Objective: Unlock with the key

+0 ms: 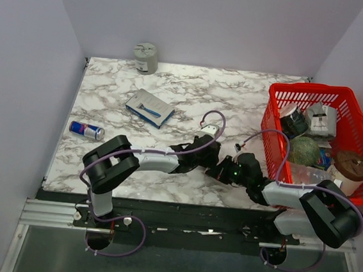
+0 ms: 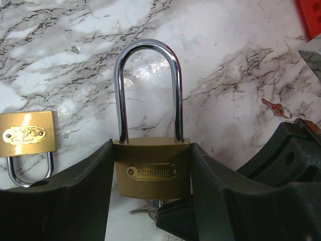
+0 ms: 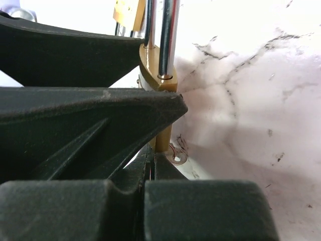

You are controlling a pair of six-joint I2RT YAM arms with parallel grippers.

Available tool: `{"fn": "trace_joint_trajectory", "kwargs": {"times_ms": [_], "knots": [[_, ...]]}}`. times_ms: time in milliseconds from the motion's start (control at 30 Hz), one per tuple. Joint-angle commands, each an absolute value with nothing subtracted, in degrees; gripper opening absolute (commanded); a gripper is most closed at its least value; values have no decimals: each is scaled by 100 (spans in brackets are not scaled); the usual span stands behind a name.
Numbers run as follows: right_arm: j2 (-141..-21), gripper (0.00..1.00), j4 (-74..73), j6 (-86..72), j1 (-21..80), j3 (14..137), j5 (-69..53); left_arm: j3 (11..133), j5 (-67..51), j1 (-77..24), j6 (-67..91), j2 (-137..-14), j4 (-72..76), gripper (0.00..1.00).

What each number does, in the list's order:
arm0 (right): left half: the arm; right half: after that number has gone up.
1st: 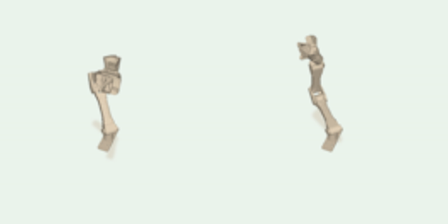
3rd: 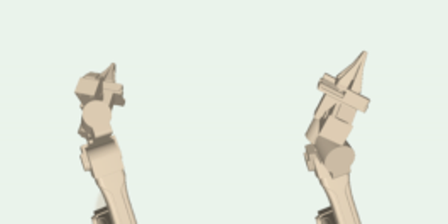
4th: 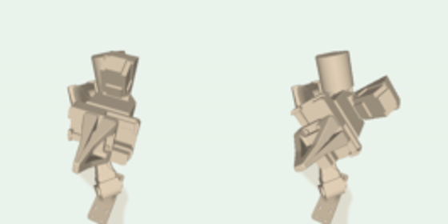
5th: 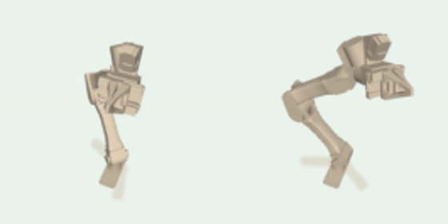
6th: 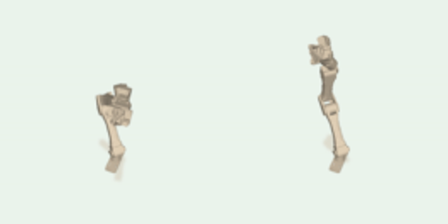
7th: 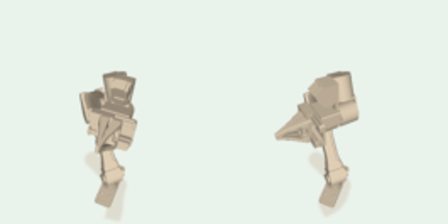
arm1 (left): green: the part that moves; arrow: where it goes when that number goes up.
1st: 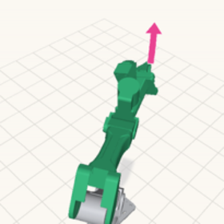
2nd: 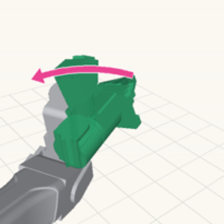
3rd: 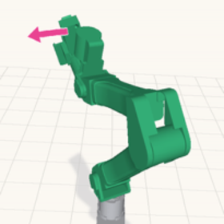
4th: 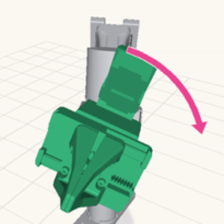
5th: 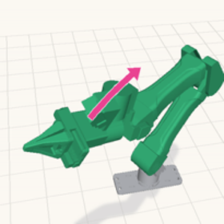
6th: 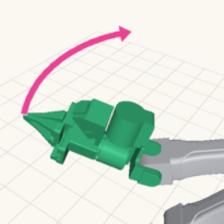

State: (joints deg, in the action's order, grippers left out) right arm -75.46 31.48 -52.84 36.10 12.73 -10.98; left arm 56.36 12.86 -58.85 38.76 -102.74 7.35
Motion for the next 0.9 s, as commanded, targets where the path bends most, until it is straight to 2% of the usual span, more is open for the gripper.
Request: {"fn": "trace_joint_trajectory", "kwargs": {"times_ms": [0,133,433,633,867], "knots": [[-7717,1,3753,-5229,3507,1397,-264,5555,141,-6091,3814,-10652,9,25],[-7822,1,3788,-5256,3507,1415,-272,5563,132,-6082,3806,-10661,9,41],[-7963,1,3850,-5291,3507,1433,-272,5634,114,-6064,3718,-10758,-228,65],[-8024,1,3937,-5317,3507,1433,-281,5722,202,-6056,3648,-10802,-439,74],[-7972,1,3902,-5309,3507,1441,-272,5695,255,-6064,3639,-10784,-422,79]]}}
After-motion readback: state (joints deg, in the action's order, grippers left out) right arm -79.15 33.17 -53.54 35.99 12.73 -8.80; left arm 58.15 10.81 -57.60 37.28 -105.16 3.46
